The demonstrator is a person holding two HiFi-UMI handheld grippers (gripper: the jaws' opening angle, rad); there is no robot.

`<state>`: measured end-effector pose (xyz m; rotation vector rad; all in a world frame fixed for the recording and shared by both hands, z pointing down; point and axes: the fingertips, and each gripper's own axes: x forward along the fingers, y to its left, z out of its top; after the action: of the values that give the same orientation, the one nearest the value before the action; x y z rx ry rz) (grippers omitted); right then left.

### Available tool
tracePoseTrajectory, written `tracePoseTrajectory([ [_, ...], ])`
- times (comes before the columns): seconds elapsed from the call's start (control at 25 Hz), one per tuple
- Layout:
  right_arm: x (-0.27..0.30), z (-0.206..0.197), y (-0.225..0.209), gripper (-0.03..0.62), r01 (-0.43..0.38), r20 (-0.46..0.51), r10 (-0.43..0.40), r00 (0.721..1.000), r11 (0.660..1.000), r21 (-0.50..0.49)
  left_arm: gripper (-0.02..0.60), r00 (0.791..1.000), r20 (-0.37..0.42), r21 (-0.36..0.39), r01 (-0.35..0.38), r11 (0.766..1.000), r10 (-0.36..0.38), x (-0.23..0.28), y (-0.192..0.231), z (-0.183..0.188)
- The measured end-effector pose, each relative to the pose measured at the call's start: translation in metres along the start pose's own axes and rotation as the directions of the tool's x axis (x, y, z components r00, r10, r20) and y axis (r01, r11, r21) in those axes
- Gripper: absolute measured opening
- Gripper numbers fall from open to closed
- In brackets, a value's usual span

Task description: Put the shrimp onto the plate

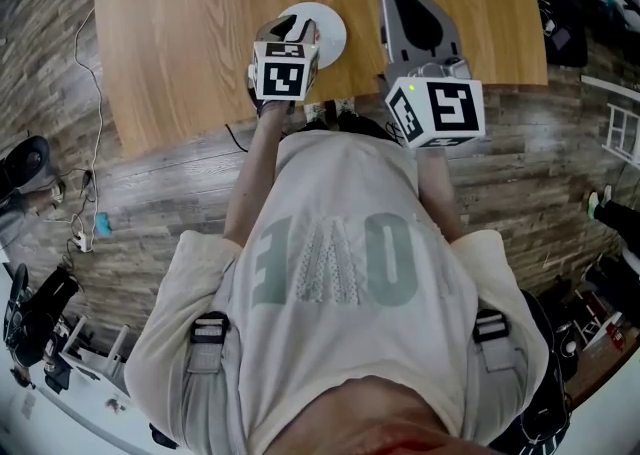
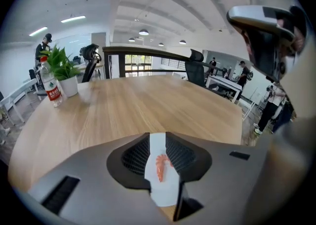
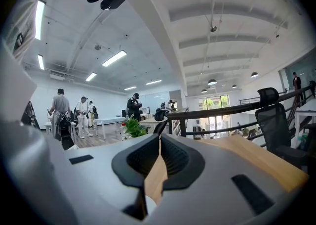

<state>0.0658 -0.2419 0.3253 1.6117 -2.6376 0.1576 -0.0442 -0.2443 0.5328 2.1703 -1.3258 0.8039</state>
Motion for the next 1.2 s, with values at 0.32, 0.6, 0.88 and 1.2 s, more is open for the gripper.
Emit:
tracePoseTrajectory([
  [0.32, 0.023, 0.040, 0.013, 0.026, -0.075, 0.092, 0.079, 0.993, 0.996, -0.041, 0.029, 0.945, 0.319, 0.018, -0.082, 0.996, 0.072, -0.070, 0.011, 0.116],
  [0.6, 0.029, 0.082, 0.038, 0.026, -0.151, 0.205, 0.160, 0.966, 0.987, -0.055, 0.009, 0.699, 0.703, 0.048, -0.232, 0.971, 0.133, -0.193, 0.012, 0.212],
  [0.88, 0.024, 0.103, 0.058, 0.026, -0.172, 0.264, 0.188, 0.946, 0.982, -0.083, 0.009, 0.439, 0.882, -0.037, -0.293, 0.955, 0.169, -0.288, 0.017, 0.235],
  [1.2, 0.030, 0.099, 0.068, 0.025, -0.155, 0.241, 0.182, 0.953, 0.980, -0.127, 0.009, 0.377, 0.899, -0.091, -0.336, 0.937, 0.223, -0.305, 0.031, 0.230],
])
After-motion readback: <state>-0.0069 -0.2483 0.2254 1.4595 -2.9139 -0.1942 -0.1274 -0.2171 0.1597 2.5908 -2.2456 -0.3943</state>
